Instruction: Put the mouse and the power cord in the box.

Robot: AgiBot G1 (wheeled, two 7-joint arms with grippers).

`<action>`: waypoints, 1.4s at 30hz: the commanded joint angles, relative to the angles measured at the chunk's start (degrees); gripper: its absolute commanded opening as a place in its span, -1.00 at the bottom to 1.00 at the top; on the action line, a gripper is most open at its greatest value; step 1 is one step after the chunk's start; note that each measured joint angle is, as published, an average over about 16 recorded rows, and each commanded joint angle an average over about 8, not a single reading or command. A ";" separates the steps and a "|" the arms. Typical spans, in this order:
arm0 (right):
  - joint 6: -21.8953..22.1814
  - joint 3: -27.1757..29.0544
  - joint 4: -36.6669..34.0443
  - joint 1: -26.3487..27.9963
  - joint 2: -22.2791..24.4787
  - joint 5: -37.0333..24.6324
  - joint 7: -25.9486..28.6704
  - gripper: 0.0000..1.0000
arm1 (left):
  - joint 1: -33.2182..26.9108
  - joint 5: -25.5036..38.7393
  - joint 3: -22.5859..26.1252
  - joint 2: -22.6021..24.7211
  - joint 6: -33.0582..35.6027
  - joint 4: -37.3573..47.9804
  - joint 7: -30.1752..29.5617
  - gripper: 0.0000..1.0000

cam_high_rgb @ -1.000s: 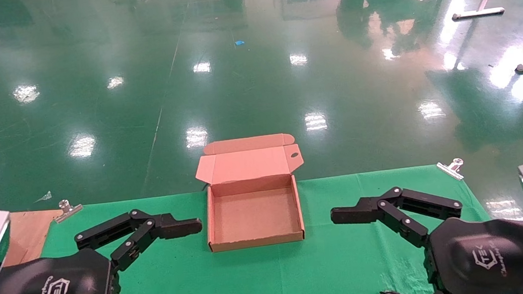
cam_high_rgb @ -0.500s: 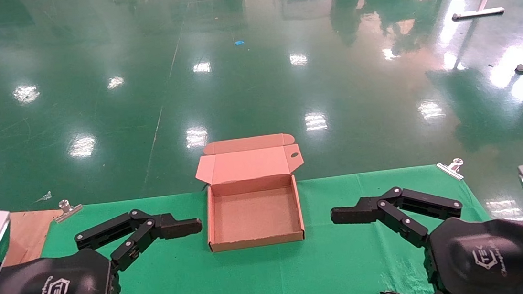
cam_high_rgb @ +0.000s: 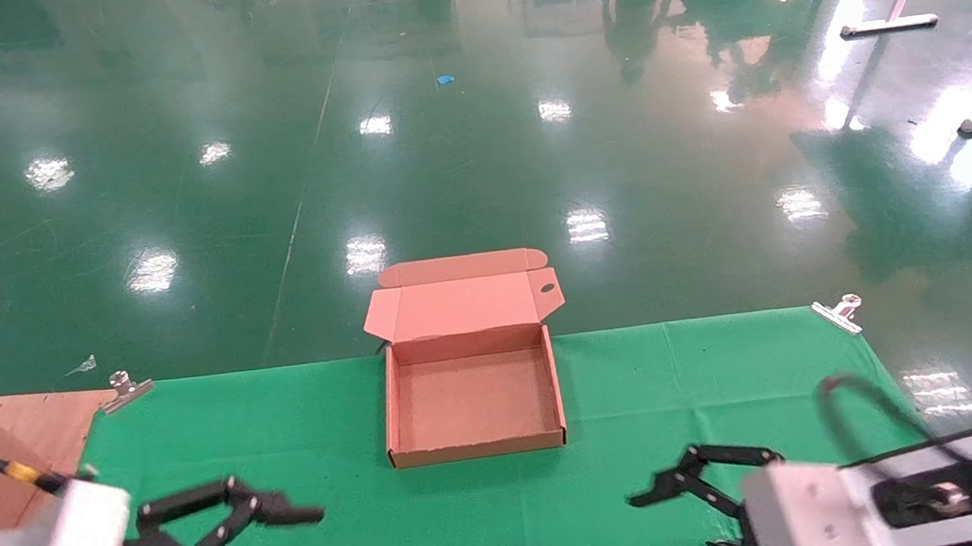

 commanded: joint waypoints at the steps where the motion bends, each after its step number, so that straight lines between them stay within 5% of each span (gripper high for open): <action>1: -0.88 -3.06 -0.13 3.11 -1.26 -6.84 -0.85 1.00 | -1.57 3.61 2.38 -0.39 0.23 1.47 1.19 1.00; 8: -0.27 -13.06 -5.22 9.44 -6.67 -23.76 -4.73 1.00 | -9.48 17.90 12.55 4.40 -0.07 11.17 6.90 1.00; 15: 4.12 -17.60 -14.76 11.40 -11.46 -33.08 -10.14 1.00 | -16.27 29.65 19.71 11.25 -1.87 23.12 14.15 1.00; 27: 11.87 -19.74 -34.73 11.69 -19.10 -36.47 -21.47 1.00 | -18.06 34.76 22.46 20.33 -8.27 43.55 25.41 1.00; 42: 18.74 -19.16 -55.60 12.57 -26.26 -35.03 -31.73 1.00 | -18.25 35.14 22.58 25.51 -13.66 57.88 34.20 1.00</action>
